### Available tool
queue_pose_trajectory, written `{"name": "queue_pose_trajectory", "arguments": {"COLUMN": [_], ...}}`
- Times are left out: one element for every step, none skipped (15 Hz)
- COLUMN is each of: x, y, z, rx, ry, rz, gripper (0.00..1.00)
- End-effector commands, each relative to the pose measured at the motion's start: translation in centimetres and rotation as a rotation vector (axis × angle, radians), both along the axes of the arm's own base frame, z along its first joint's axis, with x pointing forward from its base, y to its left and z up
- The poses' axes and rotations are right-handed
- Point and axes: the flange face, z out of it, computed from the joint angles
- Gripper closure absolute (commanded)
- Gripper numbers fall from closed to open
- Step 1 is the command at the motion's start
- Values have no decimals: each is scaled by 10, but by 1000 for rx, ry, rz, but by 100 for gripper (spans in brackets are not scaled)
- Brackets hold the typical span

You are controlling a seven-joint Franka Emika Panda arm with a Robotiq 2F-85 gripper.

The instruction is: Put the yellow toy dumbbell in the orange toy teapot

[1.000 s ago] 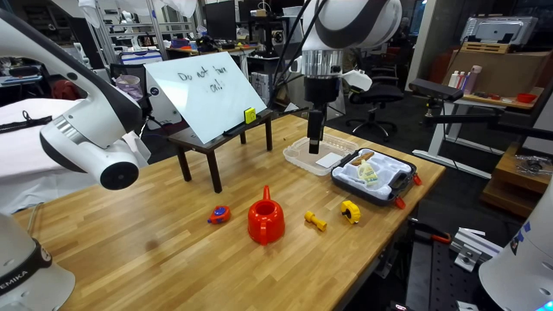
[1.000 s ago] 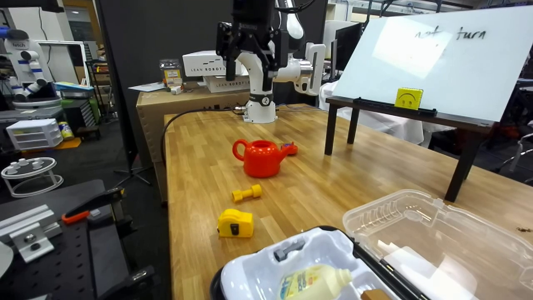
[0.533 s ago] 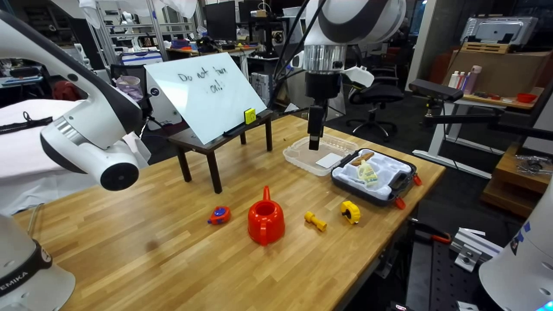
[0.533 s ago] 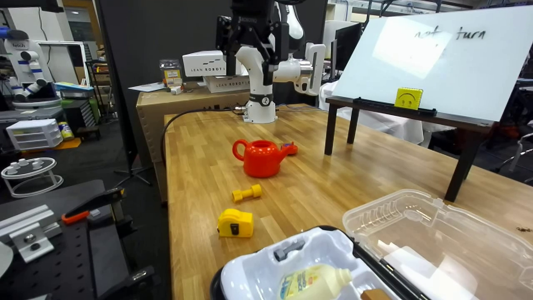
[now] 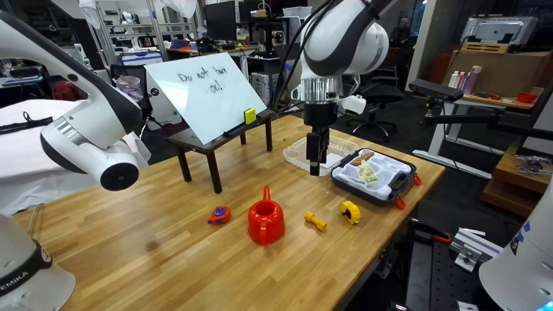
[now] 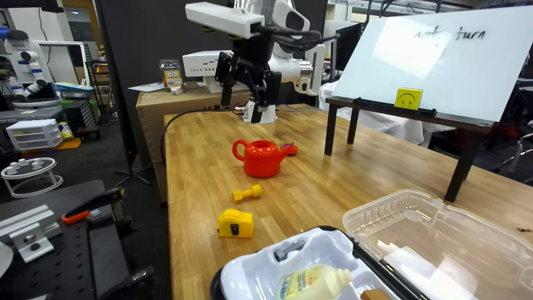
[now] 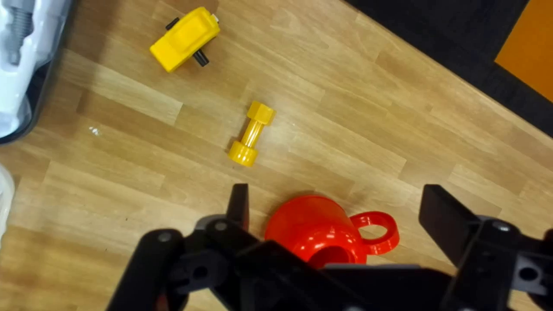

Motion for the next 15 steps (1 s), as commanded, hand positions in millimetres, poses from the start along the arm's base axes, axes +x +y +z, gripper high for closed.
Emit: {"name": "queue_pose_trajectory", "arguments": {"x": [11, 12, 12, 12, 11, 5, 5, 7, 8, 9, 10, 10, 10, 10, 15], "y": [-5, -7, -9, -11, -13, -10, -12, -13, -13, -13, -12, -12, -12, -13, -12], "z": [-31, -41, -51, -61, -68, -62, -69, -72, -72, -71, -70, -70, -70, -70, -73], "rx": [48, 50, 49, 48, 54, 30, 30, 30, 30, 31, 31, 31, 31, 31, 26], "ry": [42, 60, 80, 101, 124, 113, 126, 130, 129, 126, 125, 124, 124, 124, 126], "rz": [-40, -52, -63, -73, -75, -61, -66, -68, -67, -66, -65, -65, -66, -66, -76], "gripper": [0, 0, 0, 0, 0, 0, 0, 0, 0, 0, 0, 0, 0, 0, 0]}}
